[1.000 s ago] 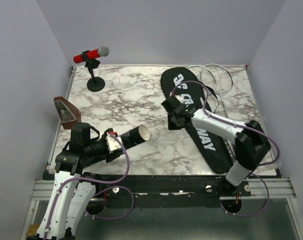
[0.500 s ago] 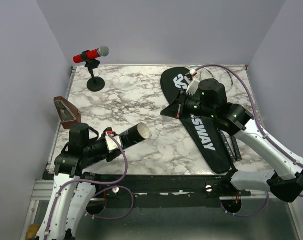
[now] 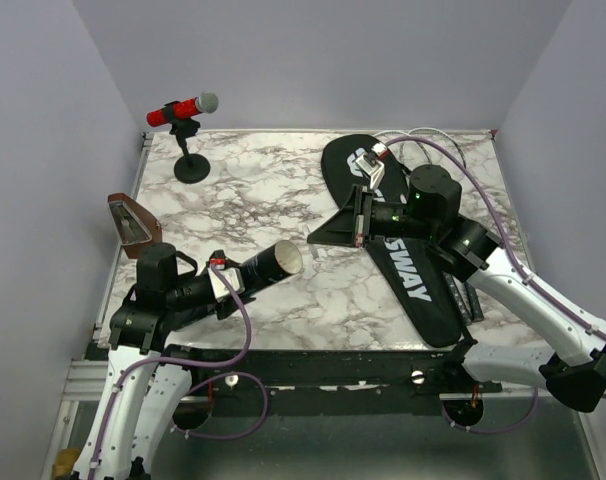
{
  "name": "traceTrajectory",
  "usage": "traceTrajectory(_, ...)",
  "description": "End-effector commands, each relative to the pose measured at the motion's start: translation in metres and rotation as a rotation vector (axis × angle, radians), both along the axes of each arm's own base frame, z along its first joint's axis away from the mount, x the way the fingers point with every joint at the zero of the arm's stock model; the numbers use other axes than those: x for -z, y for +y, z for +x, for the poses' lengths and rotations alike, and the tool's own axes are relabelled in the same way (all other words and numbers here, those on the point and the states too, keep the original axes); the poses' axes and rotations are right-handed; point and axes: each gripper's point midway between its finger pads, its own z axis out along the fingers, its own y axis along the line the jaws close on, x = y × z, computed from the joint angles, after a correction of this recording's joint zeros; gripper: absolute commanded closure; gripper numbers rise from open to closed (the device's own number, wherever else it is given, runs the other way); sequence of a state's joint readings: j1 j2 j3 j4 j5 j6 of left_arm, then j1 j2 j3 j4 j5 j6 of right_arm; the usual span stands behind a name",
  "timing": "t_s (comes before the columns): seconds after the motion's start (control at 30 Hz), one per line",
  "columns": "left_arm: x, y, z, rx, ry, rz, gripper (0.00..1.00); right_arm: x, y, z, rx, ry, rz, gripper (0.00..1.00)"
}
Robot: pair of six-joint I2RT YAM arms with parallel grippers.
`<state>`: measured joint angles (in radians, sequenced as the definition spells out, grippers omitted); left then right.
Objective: Pack up the badminton gear
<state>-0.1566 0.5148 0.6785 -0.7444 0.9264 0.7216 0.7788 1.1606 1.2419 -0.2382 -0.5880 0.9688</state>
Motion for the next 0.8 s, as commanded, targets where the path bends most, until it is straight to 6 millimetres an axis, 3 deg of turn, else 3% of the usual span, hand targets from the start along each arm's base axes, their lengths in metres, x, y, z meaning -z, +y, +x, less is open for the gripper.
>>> traceTrajectory(0.0, -0.019, -0.008, 0.000, 0.047, -0.052, -0.052, 0.64, -0.020, 0.002, -0.022, -0.115, 0.006, 0.113, 1.00)
traceTrajectory(0.37, -0.018, -0.008, 0.001, 0.046, -0.056, -0.042, 0.64, -0.017, 0.003, -0.025, -0.140, 0.026, 0.131, 1.00)
traceTrajectory(0.77, -0.022, -0.007, 0.001, 0.047, -0.061, -0.038, 0.64, 0.005, 0.007, -0.022, -0.142, 0.063, 0.094, 0.99)
